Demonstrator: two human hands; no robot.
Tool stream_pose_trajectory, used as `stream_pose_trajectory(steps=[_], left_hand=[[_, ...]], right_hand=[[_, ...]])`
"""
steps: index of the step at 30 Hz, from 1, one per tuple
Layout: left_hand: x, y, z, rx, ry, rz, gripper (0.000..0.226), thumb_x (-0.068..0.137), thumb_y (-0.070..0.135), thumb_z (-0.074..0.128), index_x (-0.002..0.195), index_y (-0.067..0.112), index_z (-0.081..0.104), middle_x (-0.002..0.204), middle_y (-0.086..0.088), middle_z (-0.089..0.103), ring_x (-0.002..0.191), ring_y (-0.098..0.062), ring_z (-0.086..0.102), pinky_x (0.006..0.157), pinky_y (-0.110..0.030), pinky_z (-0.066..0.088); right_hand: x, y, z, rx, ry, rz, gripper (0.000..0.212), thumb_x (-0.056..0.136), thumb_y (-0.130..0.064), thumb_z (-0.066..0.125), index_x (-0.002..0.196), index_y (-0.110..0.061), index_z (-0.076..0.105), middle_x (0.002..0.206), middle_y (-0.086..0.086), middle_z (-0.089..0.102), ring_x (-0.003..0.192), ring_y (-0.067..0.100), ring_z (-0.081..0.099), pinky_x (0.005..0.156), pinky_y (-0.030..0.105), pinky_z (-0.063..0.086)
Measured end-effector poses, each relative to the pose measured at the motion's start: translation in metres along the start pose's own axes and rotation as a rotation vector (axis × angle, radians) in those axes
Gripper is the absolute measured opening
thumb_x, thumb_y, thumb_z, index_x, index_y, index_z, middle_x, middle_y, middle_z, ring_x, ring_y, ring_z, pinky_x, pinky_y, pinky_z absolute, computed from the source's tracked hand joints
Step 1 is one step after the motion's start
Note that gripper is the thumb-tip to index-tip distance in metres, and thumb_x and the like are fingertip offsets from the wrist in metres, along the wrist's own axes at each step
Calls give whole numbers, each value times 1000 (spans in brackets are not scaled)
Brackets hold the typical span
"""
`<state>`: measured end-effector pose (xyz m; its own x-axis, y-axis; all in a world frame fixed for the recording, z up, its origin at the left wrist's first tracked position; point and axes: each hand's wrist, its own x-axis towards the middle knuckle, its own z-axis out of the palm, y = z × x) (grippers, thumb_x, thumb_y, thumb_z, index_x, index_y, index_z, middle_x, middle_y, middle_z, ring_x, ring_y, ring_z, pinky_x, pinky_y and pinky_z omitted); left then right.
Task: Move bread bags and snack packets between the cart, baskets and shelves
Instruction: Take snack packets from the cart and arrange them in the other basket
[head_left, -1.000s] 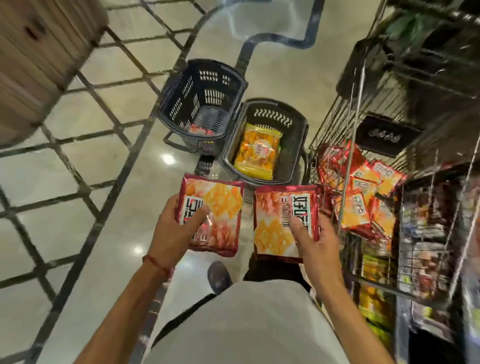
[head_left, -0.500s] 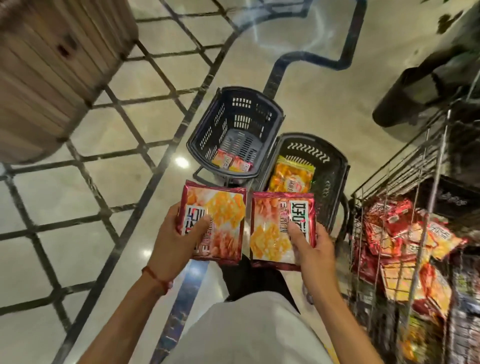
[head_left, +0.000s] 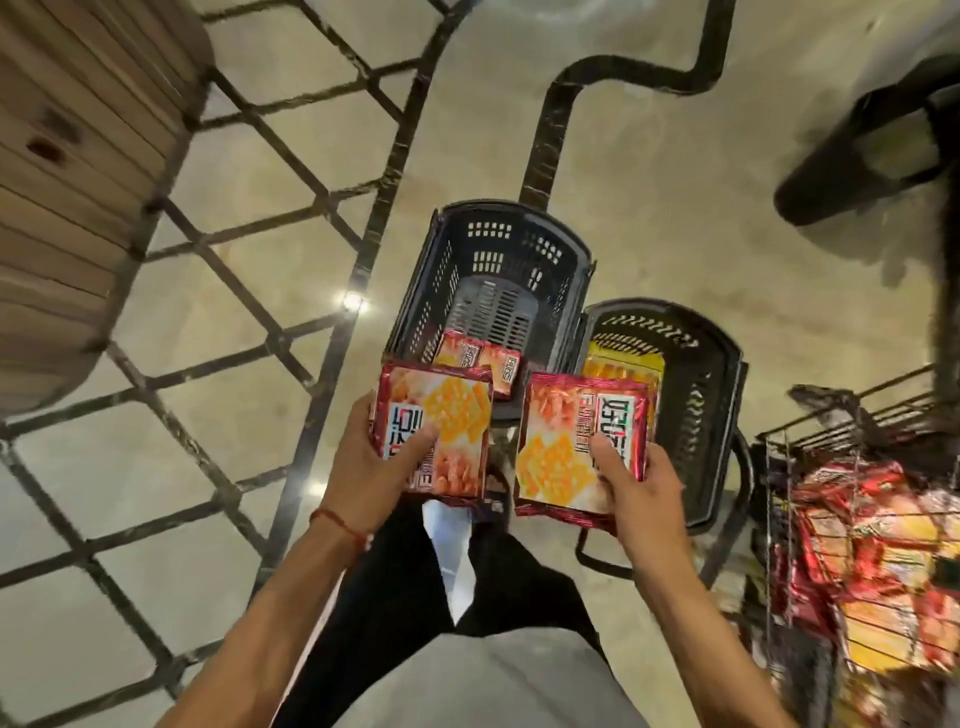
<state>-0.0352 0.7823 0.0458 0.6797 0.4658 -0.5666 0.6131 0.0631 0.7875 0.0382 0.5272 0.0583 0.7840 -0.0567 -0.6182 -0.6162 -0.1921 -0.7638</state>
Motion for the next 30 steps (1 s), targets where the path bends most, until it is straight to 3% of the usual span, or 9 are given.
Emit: stream_pose_trajectory(steps=[4,7,11,14,18,21,23,25,30], left_hand=[[86,-2,-7,66,-89,-52,60,84,38,84,133,15,57,118,-3,72,102,-19,74,81,-34,64],[144,-4,-6,115,-121,-153,55,82,22,85,128,4,60,115,-10,72,95,-19,73,63,-14,58],[206,-13,-2,174,-170,-218,55,82,20,85,126,1,57,109,-9,71,84,-12,69,54,-9,52],[249,-29,11,204,-168,-253,50,85,26,82,123,6,56,106,-5,69,81,-12,69,53,-12,52],[297,-68,34,314,-112,-229,58,82,45,83,122,12,57,106,-1,72,90,-20,73,73,-26,58],[321,-100,54,308,-129,-219,58,85,40,82,127,13,54,110,-2,70,93,-19,72,76,-27,61],[337,-119,68,346,-132,-173,54,85,37,81,126,14,54,110,-2,69,94,-19,69,80,-28,60],[353,-141,82,364,-126,-147,45,85,34,82,118,19,56,107,0,69,96,-18,67,91,-36,57],[390,-196,115,387,-29,-139,50,83,38,84,123,16,62,108,5,72,98,-11,67,96,-29,54]], right_hand=[[38,-2,45,10,79,69,34,97,-33,74,127,-23,64,115,-2,78,107,20,75,98,48,59],[66,5,72,-10,139,98,36,95,-34,77,125,-21,63,115,2,77,107,24,75,95,57,59],[106,16,103,-23,172,141,48,87,-50,80,125,-25,66,116,-1,77,108,24,75,94,56,60],[148,40,120,7,215,181,37,93,-32,78,125,-16,68,115,1,78,107,22,75,95,52,61],[207,78,141,11,249,252,30,93,-26,78,120,-14,70,106,-2,79,98,16,77,85,41,64],[250,110,153,6,236,291,30,96,-18,74,123,-6,68,103,9,77,90,28,76,77,49,62],[277,135,158,-33,225,297,34,97,-20,74,128,-7,64,102,-1,76,89,15,75,87,38,63],[301,161,163,-58,215,289,42,97,-22,74,133,-11,56,102,-12,71,83,-8,69,79,17,59],[353,213,177,-77,216,341,46,97,-25,74,134,-14,49,96,-18,66,69,-13,66,71,9,54]])
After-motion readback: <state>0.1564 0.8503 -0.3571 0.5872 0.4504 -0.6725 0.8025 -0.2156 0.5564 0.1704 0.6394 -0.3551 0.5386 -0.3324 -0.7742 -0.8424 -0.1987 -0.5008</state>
